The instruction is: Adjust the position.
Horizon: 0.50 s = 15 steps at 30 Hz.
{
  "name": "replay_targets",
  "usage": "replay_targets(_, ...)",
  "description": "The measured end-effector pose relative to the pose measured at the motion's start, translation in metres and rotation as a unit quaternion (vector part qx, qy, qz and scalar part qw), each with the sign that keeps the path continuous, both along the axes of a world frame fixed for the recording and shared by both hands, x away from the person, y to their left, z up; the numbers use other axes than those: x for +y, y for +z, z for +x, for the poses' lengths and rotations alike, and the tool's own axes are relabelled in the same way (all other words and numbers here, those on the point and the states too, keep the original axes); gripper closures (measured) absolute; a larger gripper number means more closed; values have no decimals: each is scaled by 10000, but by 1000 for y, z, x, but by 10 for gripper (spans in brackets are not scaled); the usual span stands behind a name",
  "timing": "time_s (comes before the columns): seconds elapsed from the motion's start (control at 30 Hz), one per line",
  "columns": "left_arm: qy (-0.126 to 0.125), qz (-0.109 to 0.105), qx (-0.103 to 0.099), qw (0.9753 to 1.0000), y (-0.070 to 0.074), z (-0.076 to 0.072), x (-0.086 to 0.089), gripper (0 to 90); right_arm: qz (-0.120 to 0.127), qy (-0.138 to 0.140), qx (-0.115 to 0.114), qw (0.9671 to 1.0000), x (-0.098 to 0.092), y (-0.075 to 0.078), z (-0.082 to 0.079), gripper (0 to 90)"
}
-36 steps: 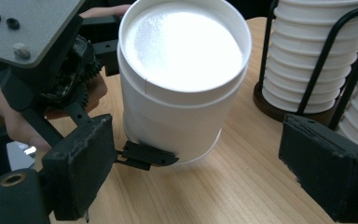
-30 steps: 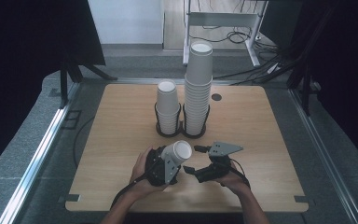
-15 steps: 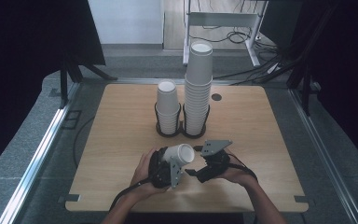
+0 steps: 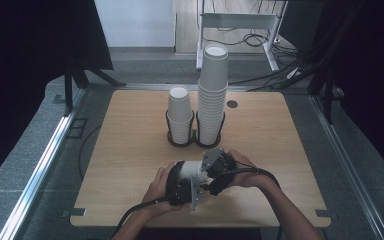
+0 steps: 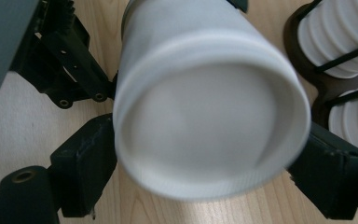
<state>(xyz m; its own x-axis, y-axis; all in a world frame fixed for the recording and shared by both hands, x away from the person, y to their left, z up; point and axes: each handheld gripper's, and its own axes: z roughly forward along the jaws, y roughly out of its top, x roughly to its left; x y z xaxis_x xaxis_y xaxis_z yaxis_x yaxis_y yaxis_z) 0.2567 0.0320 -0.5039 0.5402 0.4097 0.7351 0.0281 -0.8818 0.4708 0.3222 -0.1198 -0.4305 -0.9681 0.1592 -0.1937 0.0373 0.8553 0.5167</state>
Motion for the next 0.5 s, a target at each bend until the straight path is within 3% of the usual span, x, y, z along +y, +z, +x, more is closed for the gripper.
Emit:
replay_targets(0.1, -10, 40, 35, 10000, -1, -1, -2, 140, -253, 154, -89, 9995, 7, -1, -1, 157)
replay_targets(0.3, -91, 131, 113, 9998, -3, -3, -8, 140, -607, 387, -48, 9974, 16, -5, 1, 192)
replay_targets(0.37, -93, 158, 121, 9998, -3, -3, -9, 140, -635, 403, -9, 9972, 17, -5, 1, 192)
replay_targets(0.43, -134, 8, 126, 9998, -6, -3, -10, 140, -705, 423, 57, 9966, 17, -6, 3, 196)
replay_targets(0.5, -137, 97, 127, 9998, -5, -3, -10, 140, -711, 422, 63, 9966, 17, -6, 3, 198)
